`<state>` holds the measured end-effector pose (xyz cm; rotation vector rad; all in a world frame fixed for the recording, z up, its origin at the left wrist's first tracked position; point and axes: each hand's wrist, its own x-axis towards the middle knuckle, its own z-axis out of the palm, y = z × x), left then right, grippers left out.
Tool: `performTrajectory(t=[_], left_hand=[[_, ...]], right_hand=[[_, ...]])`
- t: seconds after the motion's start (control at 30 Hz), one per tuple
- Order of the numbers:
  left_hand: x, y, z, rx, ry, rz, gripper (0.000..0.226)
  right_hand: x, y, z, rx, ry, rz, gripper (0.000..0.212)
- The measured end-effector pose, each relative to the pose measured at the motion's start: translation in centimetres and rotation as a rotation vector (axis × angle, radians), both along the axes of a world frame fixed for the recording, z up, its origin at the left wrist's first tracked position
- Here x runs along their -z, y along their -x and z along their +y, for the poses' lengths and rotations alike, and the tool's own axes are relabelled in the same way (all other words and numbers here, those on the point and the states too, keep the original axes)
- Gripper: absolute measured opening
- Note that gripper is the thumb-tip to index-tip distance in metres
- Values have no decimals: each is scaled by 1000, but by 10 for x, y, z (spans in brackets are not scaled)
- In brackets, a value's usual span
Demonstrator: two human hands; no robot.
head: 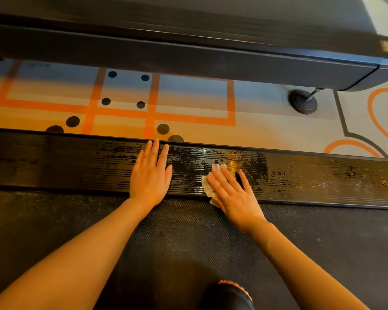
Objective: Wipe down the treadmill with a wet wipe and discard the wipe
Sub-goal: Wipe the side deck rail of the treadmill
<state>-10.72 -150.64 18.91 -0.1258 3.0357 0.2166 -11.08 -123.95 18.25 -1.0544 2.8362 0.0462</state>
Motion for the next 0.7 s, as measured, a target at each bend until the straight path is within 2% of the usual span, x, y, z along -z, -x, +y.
performTrajectory(t=[0.33,0.53,0.7], left_hand=[[-2,-1,-1,16,-1,12,62],[-8,0,0,24,-58,1,60],[-9,-6,31,157,-110,3,59]], right_hand=[[6,-16,-47,90,9,-14,59],[3,-16,13,210,-3,-10,62],[-1,-13,47,246,-29,-27,63]])
